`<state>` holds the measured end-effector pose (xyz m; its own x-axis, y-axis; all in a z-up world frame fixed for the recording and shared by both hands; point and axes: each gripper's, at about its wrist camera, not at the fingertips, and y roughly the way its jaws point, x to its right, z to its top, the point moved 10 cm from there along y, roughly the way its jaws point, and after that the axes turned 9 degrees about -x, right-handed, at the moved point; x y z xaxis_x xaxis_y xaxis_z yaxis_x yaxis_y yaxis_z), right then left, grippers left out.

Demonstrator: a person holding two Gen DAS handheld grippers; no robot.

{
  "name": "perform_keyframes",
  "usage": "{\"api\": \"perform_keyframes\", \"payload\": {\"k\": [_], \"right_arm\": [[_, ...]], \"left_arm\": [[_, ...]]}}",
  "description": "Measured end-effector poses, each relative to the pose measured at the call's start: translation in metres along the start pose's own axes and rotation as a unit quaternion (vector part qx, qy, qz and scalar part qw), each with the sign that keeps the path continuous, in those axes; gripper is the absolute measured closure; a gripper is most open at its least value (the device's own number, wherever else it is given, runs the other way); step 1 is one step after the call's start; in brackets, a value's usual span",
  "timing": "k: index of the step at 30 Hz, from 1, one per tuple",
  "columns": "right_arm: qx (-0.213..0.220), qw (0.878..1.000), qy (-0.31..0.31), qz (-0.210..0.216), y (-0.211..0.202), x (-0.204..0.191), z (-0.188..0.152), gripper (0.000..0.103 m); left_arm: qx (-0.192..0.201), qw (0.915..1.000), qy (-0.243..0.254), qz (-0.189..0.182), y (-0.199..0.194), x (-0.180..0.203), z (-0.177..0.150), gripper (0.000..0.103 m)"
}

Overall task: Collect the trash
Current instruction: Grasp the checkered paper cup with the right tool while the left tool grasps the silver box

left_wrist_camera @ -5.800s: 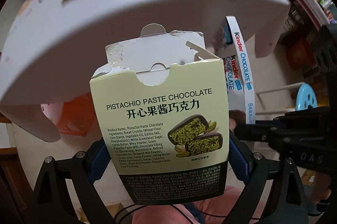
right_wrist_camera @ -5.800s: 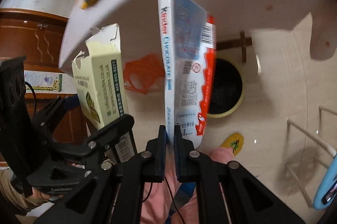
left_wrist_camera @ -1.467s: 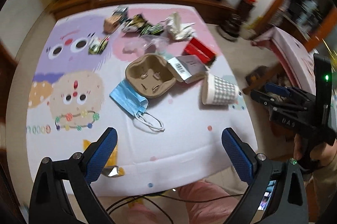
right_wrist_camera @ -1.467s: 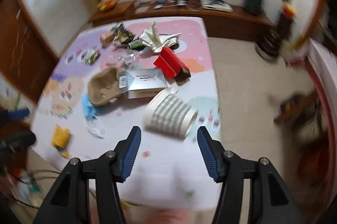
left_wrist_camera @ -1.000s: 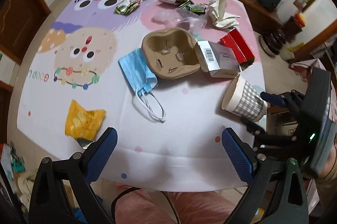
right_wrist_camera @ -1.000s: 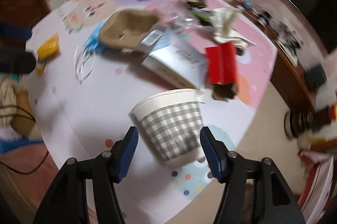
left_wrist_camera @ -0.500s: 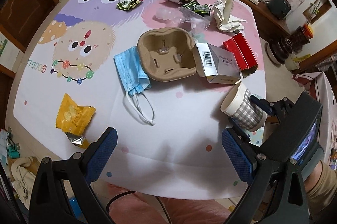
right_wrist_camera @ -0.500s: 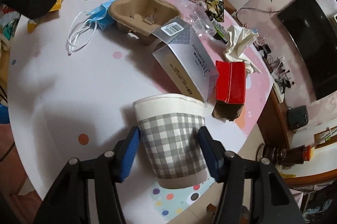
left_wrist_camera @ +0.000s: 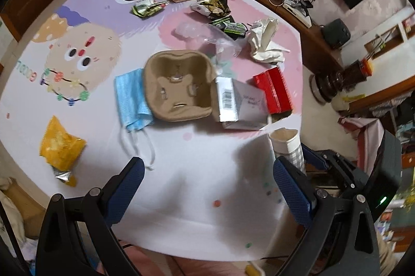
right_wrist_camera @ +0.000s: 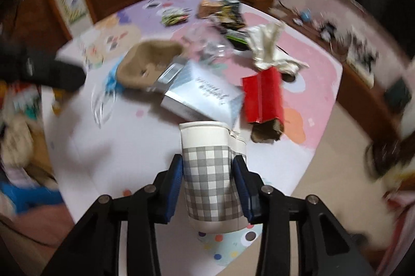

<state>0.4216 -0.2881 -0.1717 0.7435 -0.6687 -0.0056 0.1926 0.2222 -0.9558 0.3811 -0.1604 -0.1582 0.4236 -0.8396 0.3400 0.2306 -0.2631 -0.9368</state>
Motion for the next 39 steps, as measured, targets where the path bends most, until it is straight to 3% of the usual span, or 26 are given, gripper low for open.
{"api": "perform_keyframes", "payload": {"k": [3,10,20,22,24,29,39], "right_arm": [[0.005,0.996,0.076,0.049,-0.006,0.023,0.005,0.064],[0.017,0.968,0.213,0.132,-0.005,0.069,0.016,0.065],[0.010,0.951,0.262,0.163,0.012,0.081,0.006,0.065],[0.013,0.951,0.262,0.165,0.013,0.079,0.005,0.064],[0.015,0.951,0.261,0.165,0.013,0.079,0.005,0.064],[0.019,0.948,0.268,0.172,0.014,0.079,0.007,0.064],[0.014,0.945,0.263,0.193,0.011,0.049,0.005,0.065]], "left_arm": [[-0.002,0.9999,-0.008,-0.015,0.009,0.012,0.008,0.004],[-0.018,0.9966,-0.061,-0.053,0.052,0.028,0.029,0.005],[0.007,0.9884,-0.139,-0.062,0.099,0.024,0.053,0.006],[0.010,0.9864,-0.153,-0.060,0.108,0.021,0.057,0.013],[0.004,0.9845,-0.162,-0.065,0.117,0.021,0.060,0.032],[0.011,0.9856,-0.149,-0.080,0.121,0.029,0.064,0.057],[0.006,0.9932,-0.087,-0.078,0.079,0.028,0.052,0.077]]}}
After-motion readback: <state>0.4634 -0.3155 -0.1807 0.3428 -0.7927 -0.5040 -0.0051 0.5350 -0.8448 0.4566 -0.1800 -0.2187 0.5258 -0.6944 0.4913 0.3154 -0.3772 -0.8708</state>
